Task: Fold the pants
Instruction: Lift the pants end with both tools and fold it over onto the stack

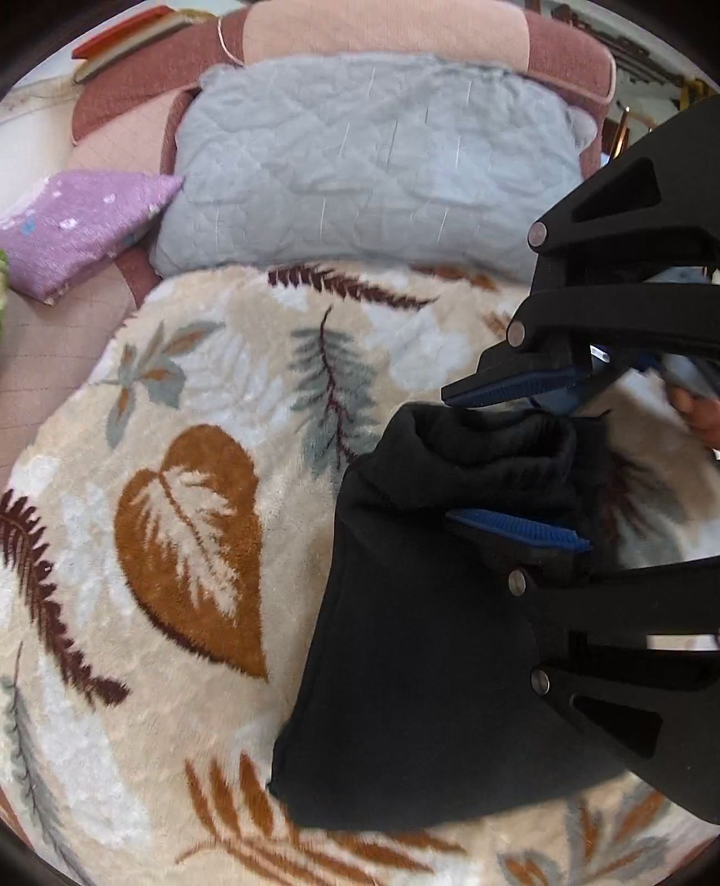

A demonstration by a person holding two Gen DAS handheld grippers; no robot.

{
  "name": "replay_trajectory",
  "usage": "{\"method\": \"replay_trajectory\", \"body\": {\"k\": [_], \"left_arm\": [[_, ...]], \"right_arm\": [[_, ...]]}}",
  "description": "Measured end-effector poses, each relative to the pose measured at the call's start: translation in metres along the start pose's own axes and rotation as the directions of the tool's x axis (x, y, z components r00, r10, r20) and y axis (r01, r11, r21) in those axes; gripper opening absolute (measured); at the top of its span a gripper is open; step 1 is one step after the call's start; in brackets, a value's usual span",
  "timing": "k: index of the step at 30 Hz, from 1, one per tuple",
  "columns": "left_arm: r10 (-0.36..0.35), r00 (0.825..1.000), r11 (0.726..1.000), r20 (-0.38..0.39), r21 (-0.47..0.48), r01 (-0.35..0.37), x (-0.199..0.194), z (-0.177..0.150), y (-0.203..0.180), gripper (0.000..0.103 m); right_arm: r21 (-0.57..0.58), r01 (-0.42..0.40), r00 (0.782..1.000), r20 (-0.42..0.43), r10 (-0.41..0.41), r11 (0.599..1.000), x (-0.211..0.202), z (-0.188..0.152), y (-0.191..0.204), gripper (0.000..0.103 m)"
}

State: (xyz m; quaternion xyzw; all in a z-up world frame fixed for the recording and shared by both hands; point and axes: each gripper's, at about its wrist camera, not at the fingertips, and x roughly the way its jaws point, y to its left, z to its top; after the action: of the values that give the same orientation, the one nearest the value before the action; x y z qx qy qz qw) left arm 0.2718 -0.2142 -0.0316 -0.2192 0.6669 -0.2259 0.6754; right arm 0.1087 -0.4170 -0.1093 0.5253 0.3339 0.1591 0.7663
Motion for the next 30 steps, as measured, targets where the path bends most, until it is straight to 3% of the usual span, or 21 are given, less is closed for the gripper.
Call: {"method": "replay_trajectory", "body": {"k": [3,5,6,7,10,12,15,20,26,30], "left_arm": [[-0.040,0.998,0.999,0.053,0.010,0.039,-0.037,-0.004,0.000,0.037],[-0.062,0.992,0.998,0.114,0.013,0.061,-0.066,-0.015,0.007,0.053],[-0.069,0.985,0.998,0.158,0.004,0.070,-0.080,-0.028,0.016,0.067],[-0.074,0.980,0.997,0.187,-0.005,0.076,-0.087,-0.037,0.023,0.071],[-0.096,0.973,0.993,0.209,-0.054,0.109,-0.089,-0.078,0.053,0.071],[-0.073,0.974,0.990,0.212,-0.101,0.096,-0.077,-0.101,0.071,0.071],[-0.063,0.977,0.979,0.206,-0.177,0.100,-0.057,-0.117,0.087,0.071],[-0.158,0.963,0.923,0.217,-0.313,0.222,-0.028,-0.117,0.093,0.071],[-0.183,0.952,0.891,0.244,-0.368,0.265,-0.002,-0.109,0.081,0.071],[-0.161,0.960,0.885,0.229,-0.396,0.243,0.015,-0.099,0.078,0.071]], "right_arm": [[0.013,0.005,0.999,0.050,-0.006,1.000,-0.027,0.011,0.001,0.046],[0.011,0.003,0.997,0.074,-0.003,1.000,-0.042,0.018,0.006,0.046],[-0.012,0.006,0.997,0.078,-0.005,1.000,-0.049,0.022,0.013,0.047],[-0.037,0.012,0.997,0.071,-0.010,0.999,-0.052,0.026,0.019,0.050],[-0.148,0.069,0.998,0.013,-0.067,0.987,-0.052,0.035,0.044,0.055],[-0.213,0.118,0.992,-0.027,-0.126,0.970,-0.040,0.040,0.057,0.055],[-0.242,0.165,0.979,-0.073,-0.188,0.956,-0.020,0.049,0.063,0.055],[-0.287,0.219,0.954,-0.138,-0.267,0.933,0.019,0.056,0.067,0.055],[-0.313,0.283,0.919,-0.182,-0.350,0.907,0.055,0.064,0.056,0.055],[-0.290,0.268,0.916,-0.218,-0.337,0.919,0.062,0.067,0.047,0.055]]}}
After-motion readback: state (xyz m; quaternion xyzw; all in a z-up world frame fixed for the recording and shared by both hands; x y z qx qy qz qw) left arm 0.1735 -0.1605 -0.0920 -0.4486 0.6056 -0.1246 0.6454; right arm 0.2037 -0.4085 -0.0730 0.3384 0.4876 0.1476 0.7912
